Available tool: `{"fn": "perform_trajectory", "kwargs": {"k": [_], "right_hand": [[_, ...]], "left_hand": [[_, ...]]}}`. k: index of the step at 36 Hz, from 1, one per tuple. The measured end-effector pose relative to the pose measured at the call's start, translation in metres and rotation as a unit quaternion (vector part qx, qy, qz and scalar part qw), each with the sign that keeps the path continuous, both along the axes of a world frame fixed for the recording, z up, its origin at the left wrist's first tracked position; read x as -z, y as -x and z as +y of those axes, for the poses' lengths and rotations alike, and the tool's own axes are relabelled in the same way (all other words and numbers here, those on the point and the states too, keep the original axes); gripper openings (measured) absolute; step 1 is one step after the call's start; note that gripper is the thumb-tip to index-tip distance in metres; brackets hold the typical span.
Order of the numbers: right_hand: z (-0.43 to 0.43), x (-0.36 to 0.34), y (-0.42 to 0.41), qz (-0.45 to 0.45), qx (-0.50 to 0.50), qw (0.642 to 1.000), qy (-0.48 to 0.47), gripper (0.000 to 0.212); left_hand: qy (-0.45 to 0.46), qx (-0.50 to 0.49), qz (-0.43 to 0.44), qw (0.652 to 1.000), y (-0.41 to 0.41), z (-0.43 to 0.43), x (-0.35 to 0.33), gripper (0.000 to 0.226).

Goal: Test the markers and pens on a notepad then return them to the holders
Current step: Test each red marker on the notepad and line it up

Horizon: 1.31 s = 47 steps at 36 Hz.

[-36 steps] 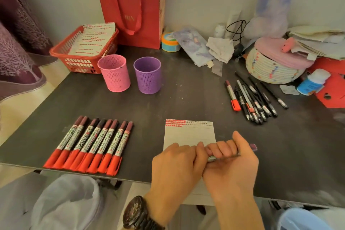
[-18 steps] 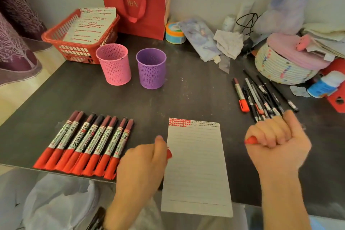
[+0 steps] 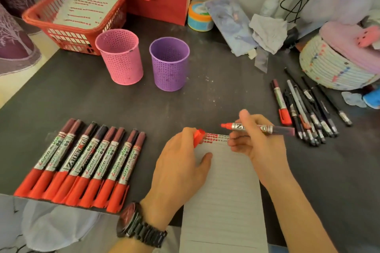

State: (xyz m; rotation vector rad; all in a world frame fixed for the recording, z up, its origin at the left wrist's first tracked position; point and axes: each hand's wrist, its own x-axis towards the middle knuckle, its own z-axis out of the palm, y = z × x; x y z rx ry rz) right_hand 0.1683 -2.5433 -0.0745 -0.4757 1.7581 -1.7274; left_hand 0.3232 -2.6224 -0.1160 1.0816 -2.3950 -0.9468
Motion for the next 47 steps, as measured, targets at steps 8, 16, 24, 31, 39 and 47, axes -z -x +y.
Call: {"fn": "perform_trajectory", "kwargs": {"k": [8,16,24,31,39,47], "right_hand": [[-0.004,0.022,-0.011,0.183,0.057,0.979,-0.069,0.034],[-0.006,0.024,-0.013,0.203,0.069,0.973,-0.087,0.026],[-0.007,0.027,-0.013,0.214,0.071,0.970,-0.095,0.030],[-0.008,0.027,-0.013,0.215,0.065,0.969,-0.105,0.027],[-0.008,0.027,-0.014,0.227,0.058,0.966,-0.107,0.026],[-0.008,0.028,-0.013,0.223,0.059,0.968,-0.101,0.026]], "left_hand": [[-0.025,-0.011,0.003,1.000,0.000,-0.001,0.001,0.046],[-0.020,-0.020,-0.011,1.000,0.001,0.000,-0.001,0.054],[-0.019,-0.016,-0.012,1.000,0.001,-0.001,-0.001,0.052],[-0.019,-0.017,-0.010,1.000,0.001,-0.001,0.001,0.053],[-0.021,-0.015,-0.013,1.000,0.002,-0.001,0.000,0.049],[-0.028,-0.017,-0.017,0.999,0.002,-0.001,0.000,0.048]]}}
